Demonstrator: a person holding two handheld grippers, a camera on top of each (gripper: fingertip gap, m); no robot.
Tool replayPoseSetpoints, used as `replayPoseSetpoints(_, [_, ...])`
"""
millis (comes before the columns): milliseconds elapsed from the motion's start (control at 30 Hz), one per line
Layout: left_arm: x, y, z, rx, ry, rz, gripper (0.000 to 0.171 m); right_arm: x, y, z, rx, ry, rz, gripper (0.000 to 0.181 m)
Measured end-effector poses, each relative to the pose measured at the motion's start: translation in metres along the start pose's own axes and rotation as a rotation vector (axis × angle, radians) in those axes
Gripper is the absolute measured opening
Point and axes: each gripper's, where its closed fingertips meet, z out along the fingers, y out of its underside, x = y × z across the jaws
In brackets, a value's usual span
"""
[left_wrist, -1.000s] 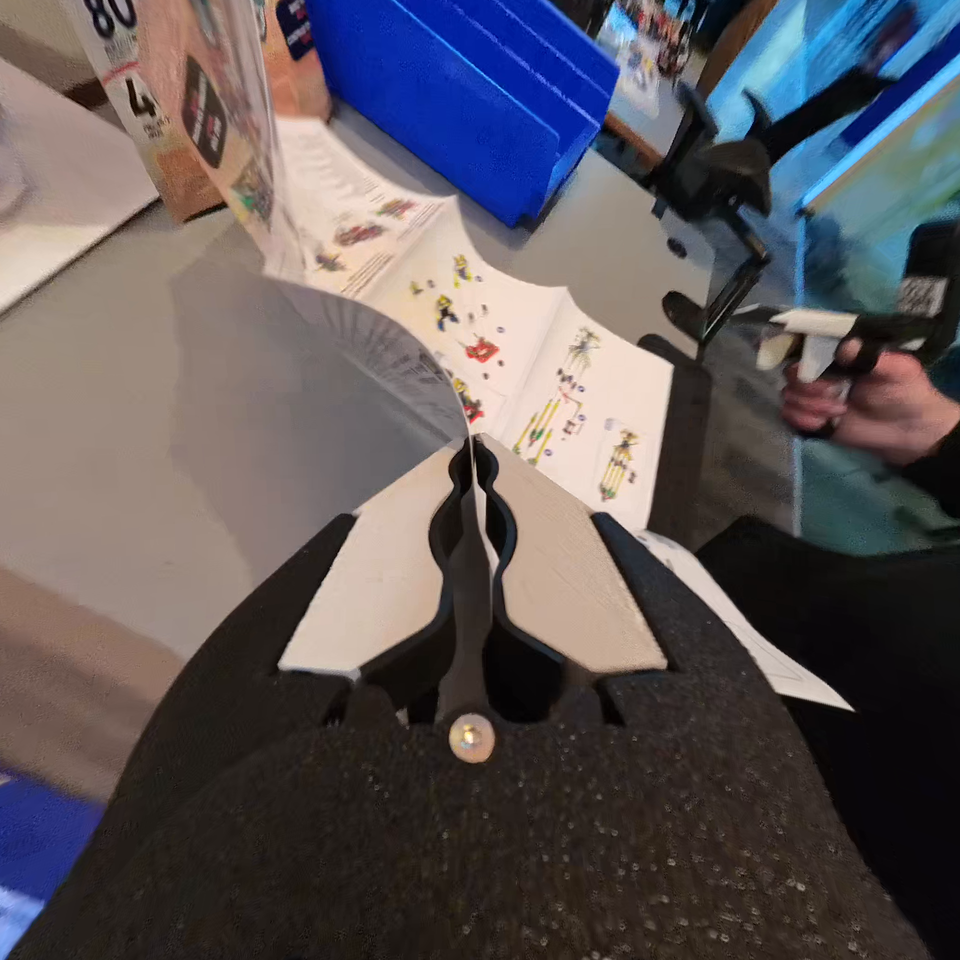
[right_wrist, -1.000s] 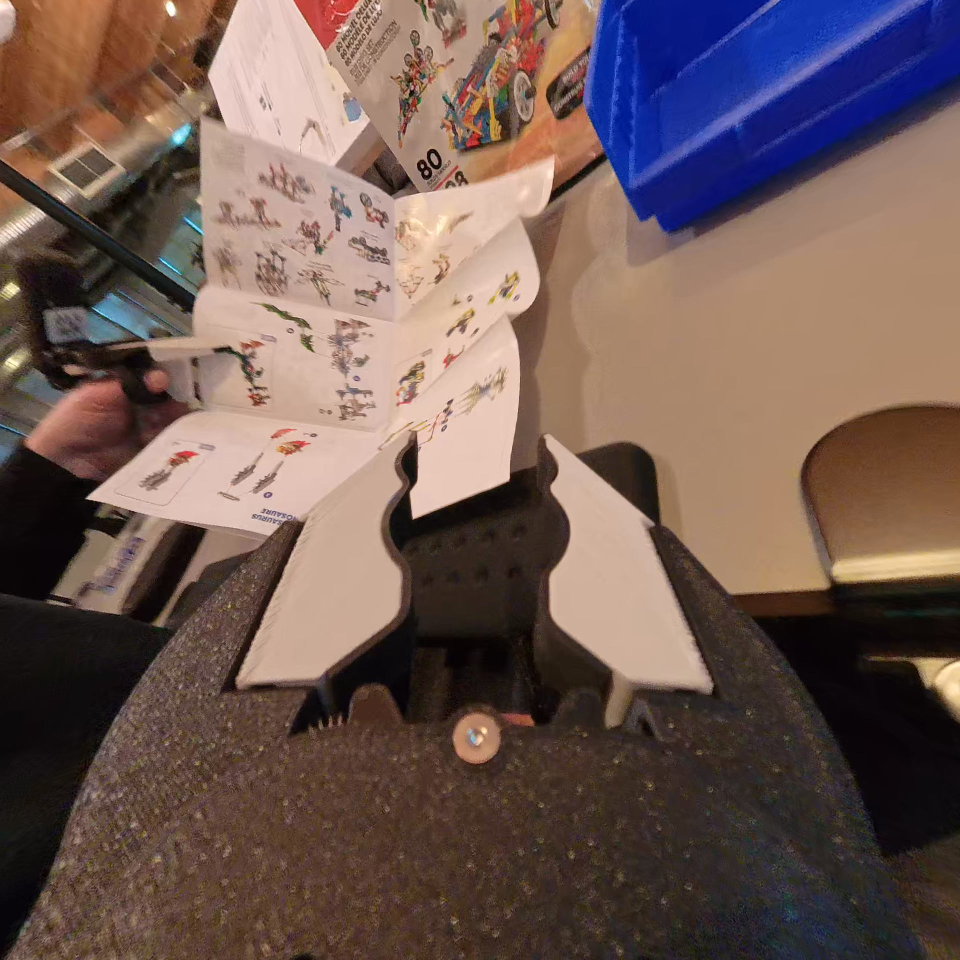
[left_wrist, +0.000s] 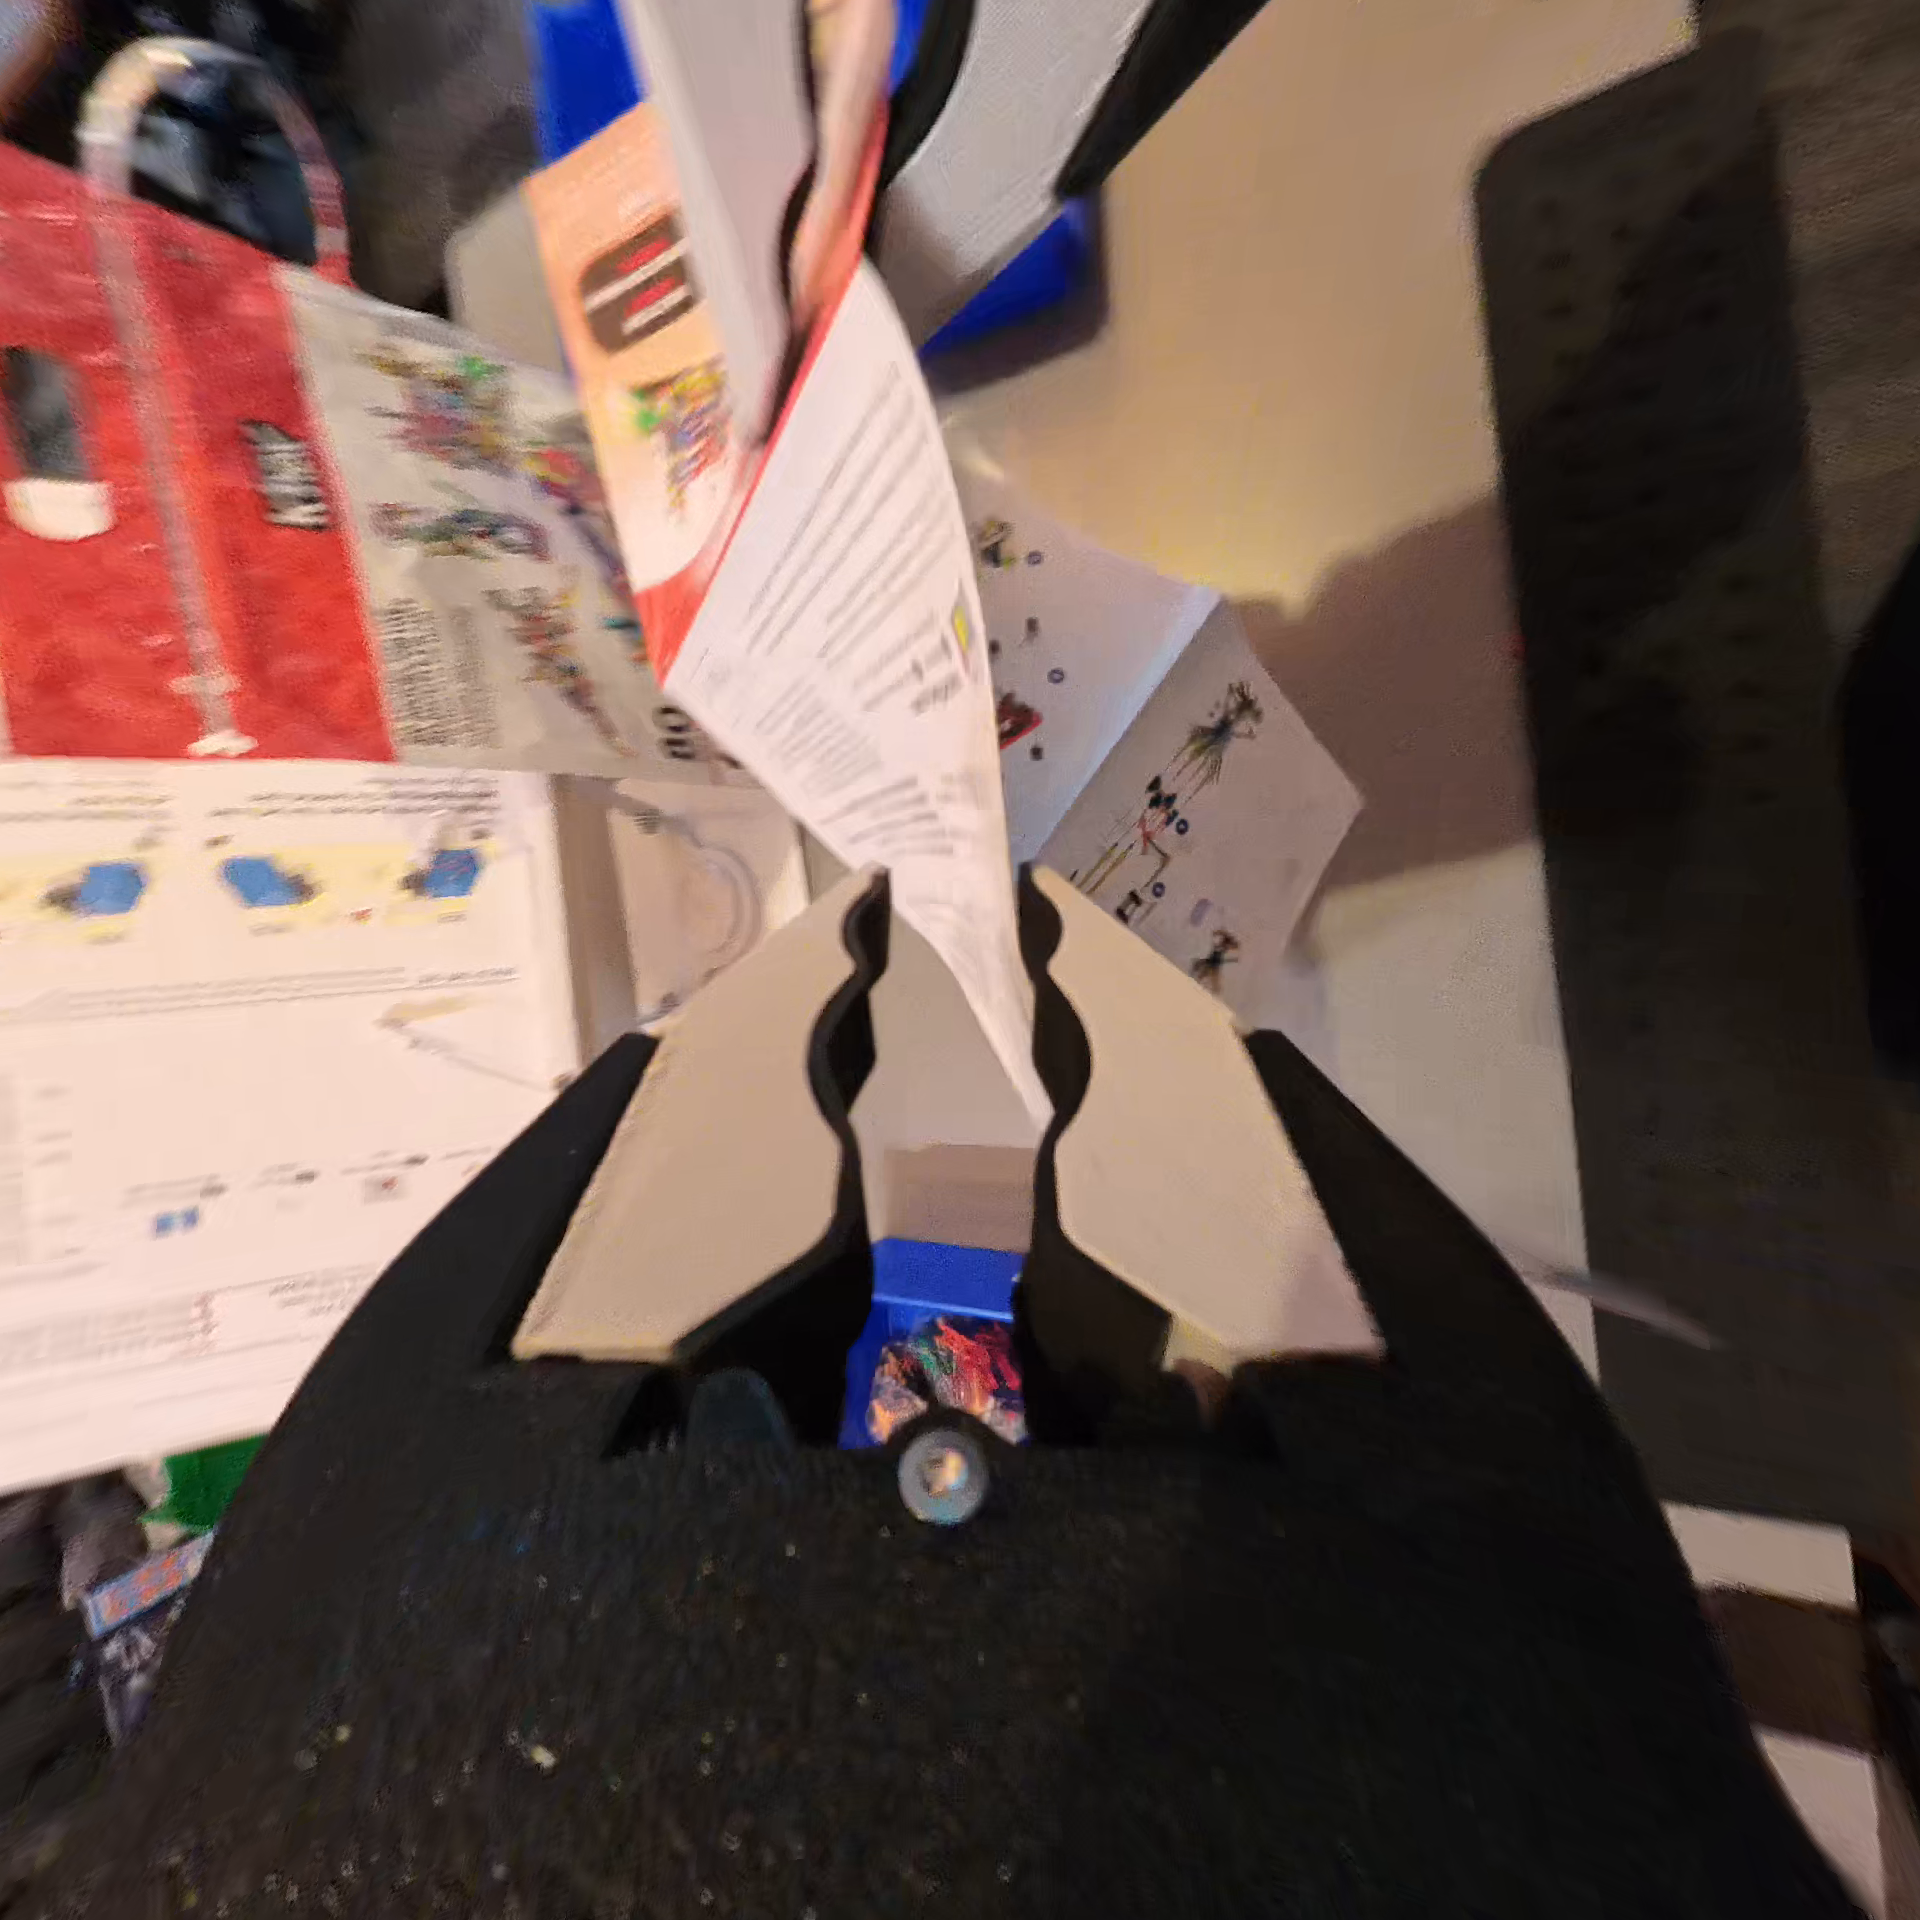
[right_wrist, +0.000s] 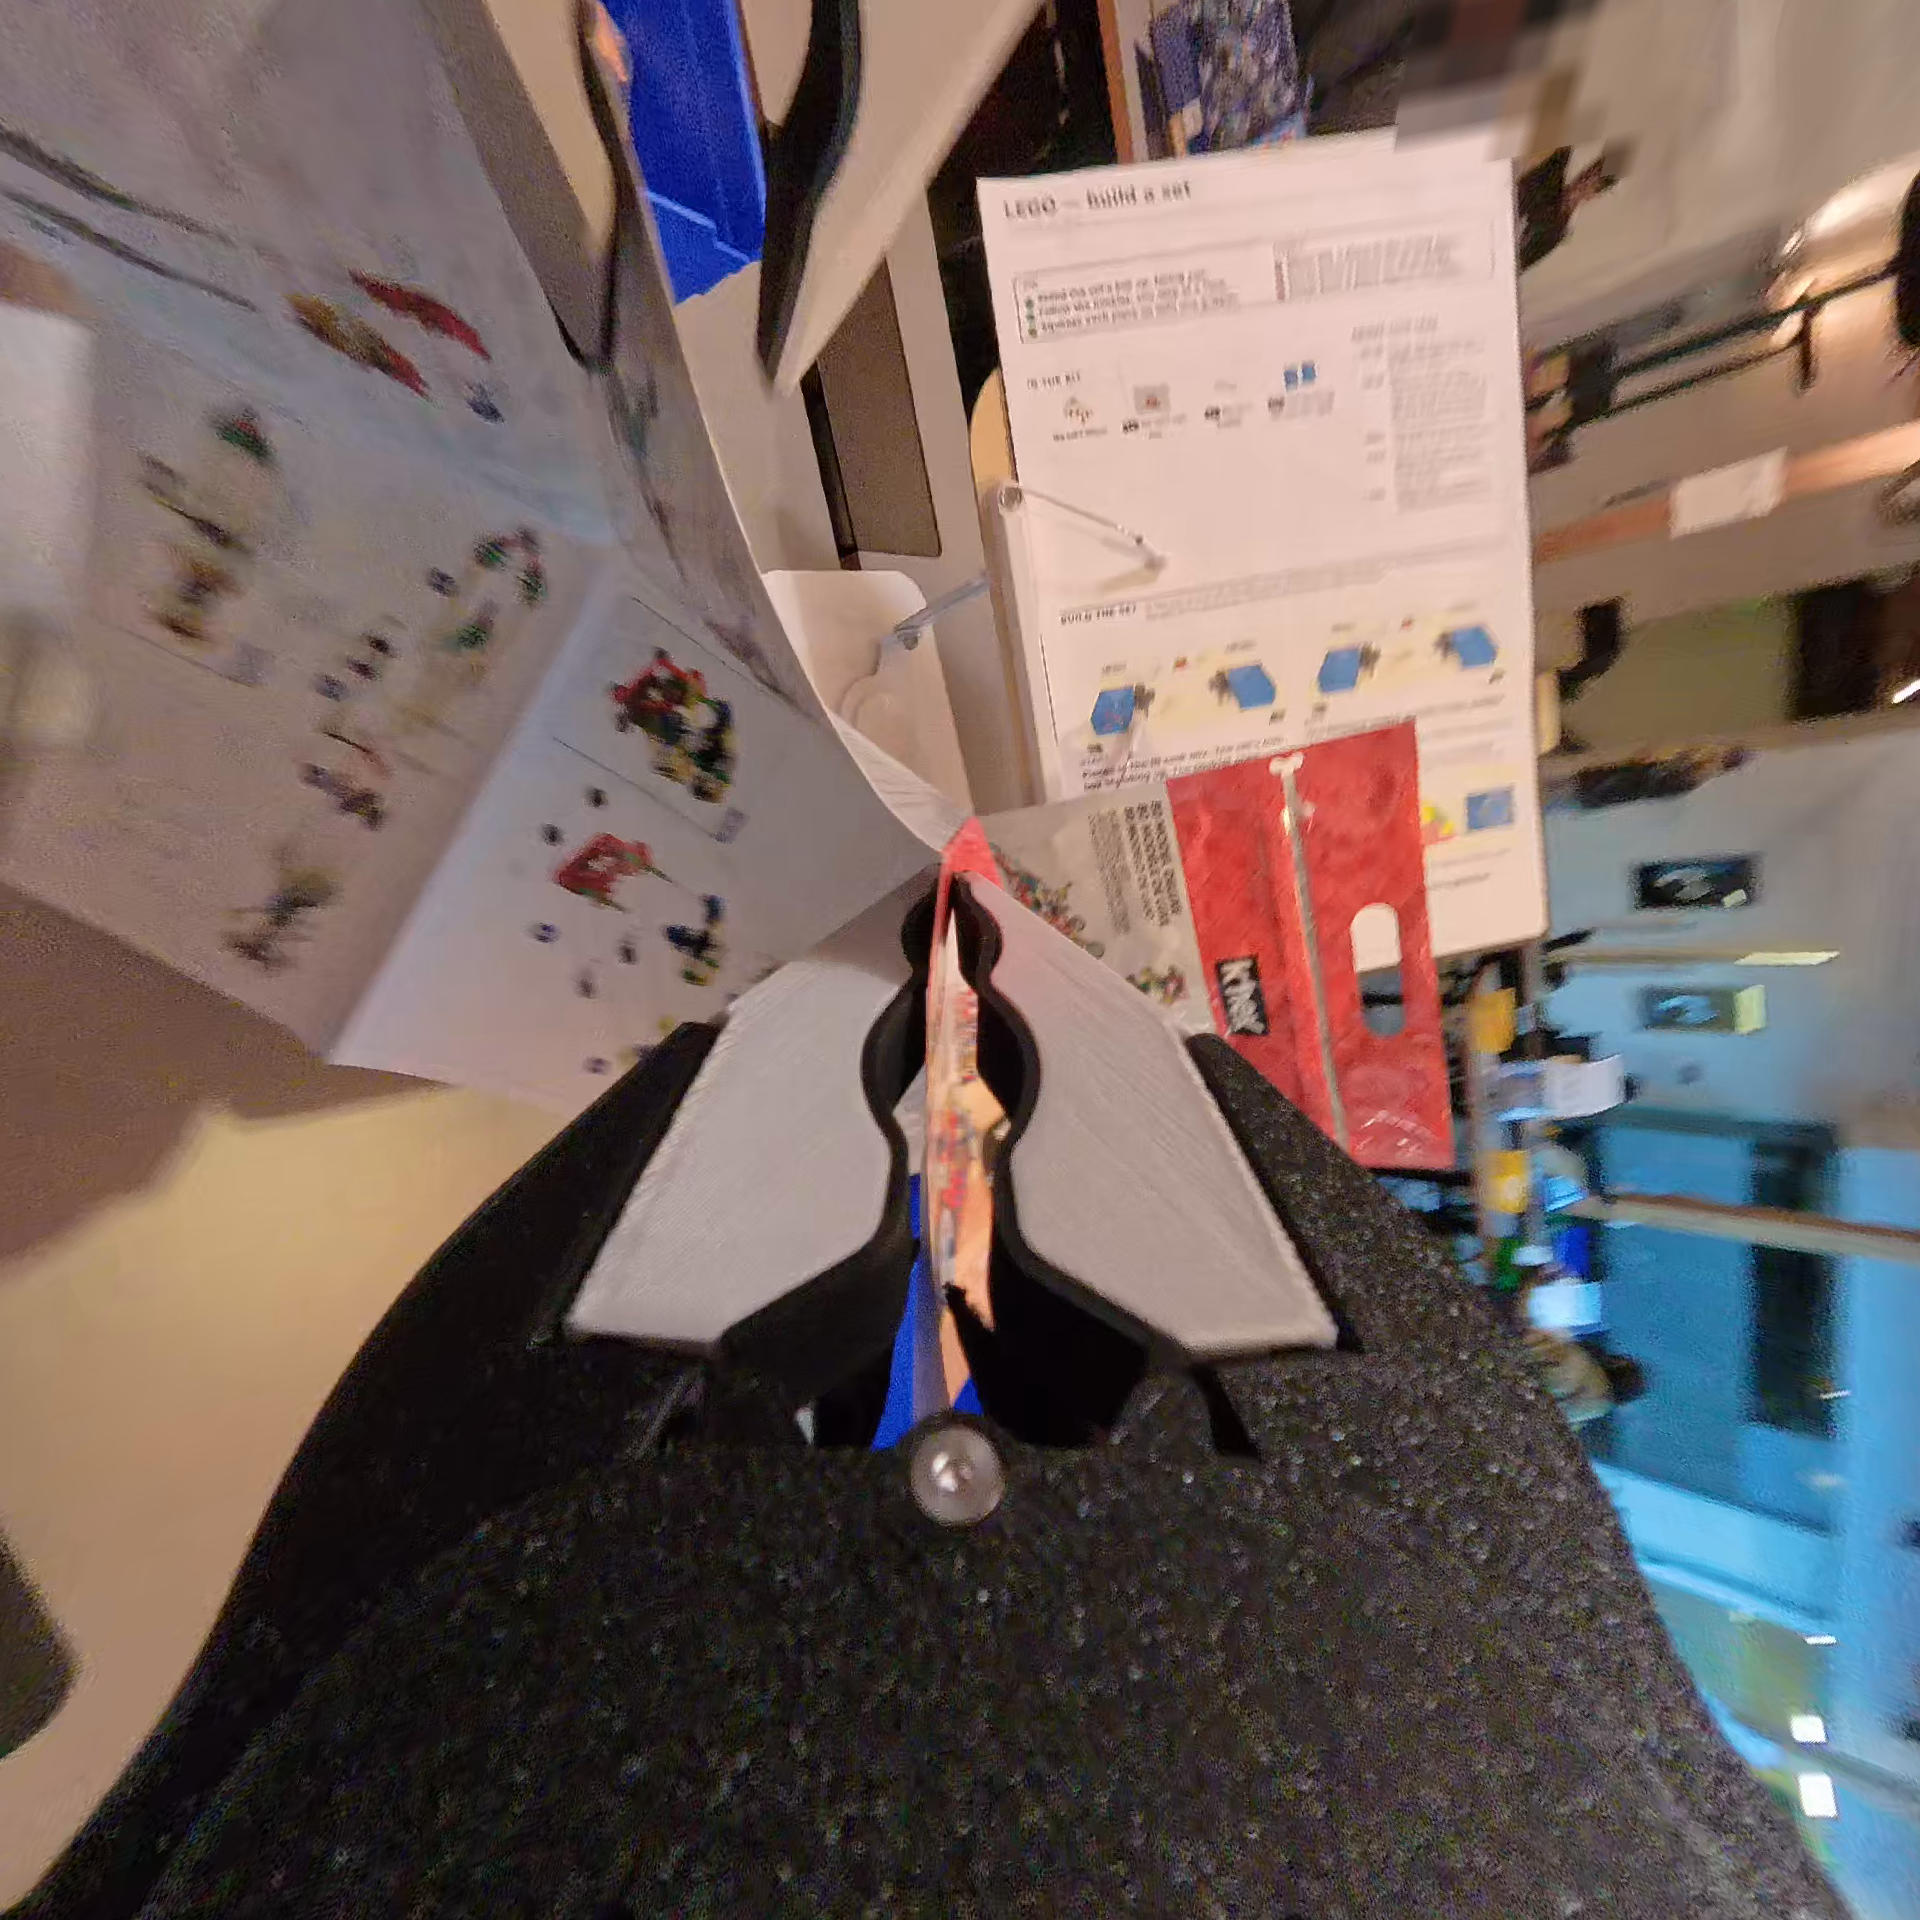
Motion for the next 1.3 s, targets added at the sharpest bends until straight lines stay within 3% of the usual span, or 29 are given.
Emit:
replayPoseSetpoints(133, [-0.028, 0.016, -0.054, 0.266, -0.167, -0.266, 0.039, 0.023, 0.021, -0.011, 0.005, -0.100, 0.231, 0.000])
replayPoseSetpoints(267, [0.002, 0.078, -0.092, 0.601, -0.205, -0.680, 0.048, 0.040, 0.052, -0.020, 0.006, -0.146, 0.438, 0.000])
replayPoseSetpoints(367, [0.069, 0.127, -0.042, 0.559, -0.158, -0.867, 0.056, 0.042, 0.065, -0.025, 0.053, -0.199, 0.580, 0.000])
replayPoseSetpoints(433, [0.112, 0.138, 0.008, 0.491, -0.137, -0.917, 0.071, 0.040, 0.068, -0.029, 0.103, -0.238, 0.659, 0.000])
replayPoseSetpoints(500, [0.148, 0.131, 0.058, 0.441, -0.111, -0.890, 0.078, 0.038, 0.071, -0.035, 0.155, -0.280, 0.733, 0.000])
replayPoseSetpoints(533, [0.161, 0.132, 0.085, 0.358, -0.120, -0.832, 0.088, 0.039, 0.073, -0.038, 0.173, -0.286, 0.759, 0.000])
replayPoseSetpoints(600, [0.163, 0.139, 0.124, 0.225, -0.238, -0.670, 0.114, 0.040, 0.076, -0.047, 0.215, -0.299, 0.805, 0.000])
replayPoseSetpoints(767, [0.161, 0.107, 0.200, 0.166, -0.366, -0.466, 0.139, 0.046, 0.076, -0.067, 0.301, -0.308, 0.902, 0.000])
replayPoseSetpoints(900, [0.155, 0.064, 0.215, 0.223, -0.485, -0.365, 0.149, 0.048, 0.076, -0.082, 0.359, -0.333, 0.974, 0.000])
replayPoseSetpoints(1133, [0.114, 0.074, 0.217, 0.252, -0.589, -0.370, 0.153, 0.076, 0.076, -0.127, 0.515, -0.291, 1.095, 0.000])
replayPoseSetpoints(1233, [0.111, 0.054, 0.214, 0.289, -0.640, -0.271, 0.154, 0.090, 0.063, -0.148, 0.598, -0.277, 1.114, 0.000])
replayPoseSetpoints(1300, [0.087, 0.049, 0.206, 0.297, -0.740, -0.206, 0.153, 0.097, 0.055, -0.163, 0.649, -0.275, 1.118, 0.000])
